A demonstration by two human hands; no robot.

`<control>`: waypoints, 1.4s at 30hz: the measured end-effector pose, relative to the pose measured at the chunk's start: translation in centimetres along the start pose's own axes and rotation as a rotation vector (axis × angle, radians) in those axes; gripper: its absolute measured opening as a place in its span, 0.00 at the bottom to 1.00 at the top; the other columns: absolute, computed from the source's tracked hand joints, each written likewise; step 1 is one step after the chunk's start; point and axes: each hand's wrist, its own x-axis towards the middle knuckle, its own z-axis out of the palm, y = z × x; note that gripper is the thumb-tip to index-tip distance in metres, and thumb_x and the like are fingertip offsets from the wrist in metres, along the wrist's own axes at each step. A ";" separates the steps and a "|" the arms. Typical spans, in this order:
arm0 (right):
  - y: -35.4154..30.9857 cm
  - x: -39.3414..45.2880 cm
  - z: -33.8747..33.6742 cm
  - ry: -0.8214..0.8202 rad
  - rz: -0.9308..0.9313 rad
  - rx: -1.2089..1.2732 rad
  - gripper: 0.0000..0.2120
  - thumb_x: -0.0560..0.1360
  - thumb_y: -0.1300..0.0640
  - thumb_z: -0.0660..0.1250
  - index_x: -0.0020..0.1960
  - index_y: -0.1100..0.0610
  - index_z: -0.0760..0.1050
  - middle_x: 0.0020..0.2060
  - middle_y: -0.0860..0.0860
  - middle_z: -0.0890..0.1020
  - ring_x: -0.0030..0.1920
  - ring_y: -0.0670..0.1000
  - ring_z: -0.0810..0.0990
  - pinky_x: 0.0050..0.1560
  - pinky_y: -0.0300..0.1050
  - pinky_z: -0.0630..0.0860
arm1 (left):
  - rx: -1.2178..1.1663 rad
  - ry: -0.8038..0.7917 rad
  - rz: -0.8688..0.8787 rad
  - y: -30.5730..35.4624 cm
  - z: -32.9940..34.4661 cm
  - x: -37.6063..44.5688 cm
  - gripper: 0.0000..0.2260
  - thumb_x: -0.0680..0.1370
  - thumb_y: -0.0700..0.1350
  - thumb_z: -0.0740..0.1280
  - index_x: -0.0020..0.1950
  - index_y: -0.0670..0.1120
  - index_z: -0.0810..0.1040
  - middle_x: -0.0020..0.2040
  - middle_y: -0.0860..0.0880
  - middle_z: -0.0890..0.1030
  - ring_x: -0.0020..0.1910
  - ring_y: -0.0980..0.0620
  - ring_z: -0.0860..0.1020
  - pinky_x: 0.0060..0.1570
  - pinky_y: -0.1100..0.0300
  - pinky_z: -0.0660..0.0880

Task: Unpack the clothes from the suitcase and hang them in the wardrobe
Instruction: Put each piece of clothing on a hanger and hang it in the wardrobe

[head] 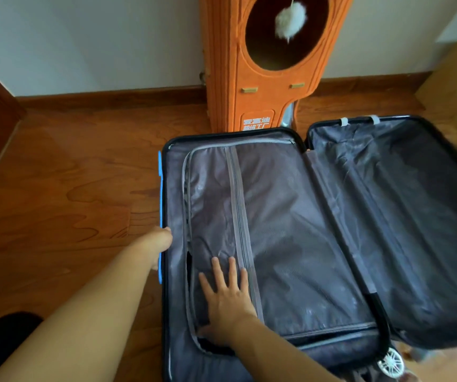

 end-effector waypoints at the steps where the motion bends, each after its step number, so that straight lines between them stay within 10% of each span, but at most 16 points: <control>1: -0.3 0.2 0.5 0.028 0.016 -0.026 0.43 0.77 0.36 0.61 0.81 0.47 0.40 0.77 0.56 0.30 0.75 0.70 0.28 0.73 0.72 0.35 | 0.003 0.025 0.002 0.6 -0.4 -1.6 0.22 0.86 0.52 0.55 0.76 0.42 0.66 0.69 0.38 0.71 0.64 0.37 0.73 0.63 0.36 0.73; 8: 3.3 -1.2 -3.0 0.097 -0.079 -0.016 0.19 0.81 0.50 0.62 0.70 0.51 0.70 0.72 0.56 0.63 0.69 0.63 0.63 0.65 0.60 0.70 | -0.121 0.089 0.139 3.9 -2.2 -6.6 0.19 0.86 0.48 0.57 0.76 0.44 0.66 0.67 0.41 0.71 0.64 0.40 0.72 0.57 0.40 0.76; 13: 2.7 -3.1 -0.4 0.249 -0.200 -0.023 0.31 0.71 0.40 0.69 0.69 0.53 0.67 0.65 0.58 0.65 0.66 0.64 0.65 0.69 0.68 0.64 | -0.162 -0.036 0.174 3.2 -1.2 -9.5 0.14 0.86 0.48 0.60 0.68 0.42 0.72 0.47 0.45 0.71 0.47 0.46 0.72 0.49 0.44 0.77; 19: 0.7 -3.1 4.5 0.226 -0.303 -0.240 0.31 0.80 0.48 0.60 0.79 0.55 0.57 0.78 0.59 0.59 0.77 0.66 0.52 0.72 0.77 0.43 | -0.093 -0.015 0.220 1.5 -1.8 -9.7 0.16 0.85 0.50 0.61 0.68 0.42 0.73 0.52 0.45 0.72 0.57 0.42 0.74 0.51 0.46 0.77; 25: 1.0 -3.3 2.5 0.375 -0.399 -0.081 0.11 0.74 0.56 0.66 0.55 0.55 0.80 0.55 0.56 0.76 0.56 0.63 0.75 0.58 0.63 0.76 | -0.171 -0.015 0.203 1.4 -2.2 -9.8 0.11 0.84 0.48 0.61 0.63 0.44 0.74 0.44 0.47 0.70 0.43 0.49 0.71 0.44 0.46 0.80; 28: 4.3 -4.0 -2.9 0.654 -0.049 0.424 0.05 0.77 0.60 0.62 0.44 0.53 0.68 0.40 0.55 0.77 0.40 0.64 0.78 0.35 0.52 0.70 | -0.241 -0.023 0.250 1.9 -0.9 -10.5 0.06 0.84 0.46 0.61 0.57 0.45 0.73 0.40 0.47 0.69 0.39 0.51 0.70 0.48 0.43 0.81; 34: 27.4 -12.4 -16.9 1.156 1.228 1.087 0.17 0.85 0.53 0.51 0.64 0.61 0.72 0.63 0.65 0.77 0.65 0.66 0.74 0.63 0.56 0.70 | -0.202 -0.094 0.302 1.8 3.2 -11.3 0.02 0.82 0.43 0.64 0.52 0.45 0.74 0.39 0.45 0.72 0.38 0.49 0.73 0.37 0.49 0.80; 37: 36.2 -18.5 -19.0 1.655 1.590 1.164 0.22 0.82 0.61 0.46 0.57 0.59 0.78 0.54 0.58 0.82 0.55 0.55 0.81 0.55 0.47 0.70 | -0.143 -0.155 0.324 1.7 5.5 -11.8 0.04 0.82 0.44 0.64 0.48 0.48 0.73 0.36 0.47 0.70 0.35 0.51 0.71 0.39 0.51 0.78; 39: 36.9 -20.8 -17.9 1.344 1.907 0.693 0.17 0.76 0.64 0.55 0.45 0.66 0.83 0.41 0.62 0.83 0.42 0.56 0.84 0.48 0.46 0.67 | -0.090 -0.187 0.329 1.8 6.9 -12.3 0.04 0.82 0.44 0.64 0.48 0.48 0.74 0.37 0.48 0.71 0.37 0.51 0.72 0.39 0.51 0.78; 42: 36.3 -20.6 -16.0 0.679 1.717 0.581 0.23 0.82 0.61 0.55 0.75 0.71 0.61 0.73 0.66 0.65 0.72 0.63 0.67 0.72 0.53 0.61 | -0.029 -0.243 0.338 2.4 8.7 -13.4 0.03 0.82 0.45 0.66 0.52 0.47 0.77 0.38 0.48 0.73 0.39 0.51 0.74 0.36 0.51 0.78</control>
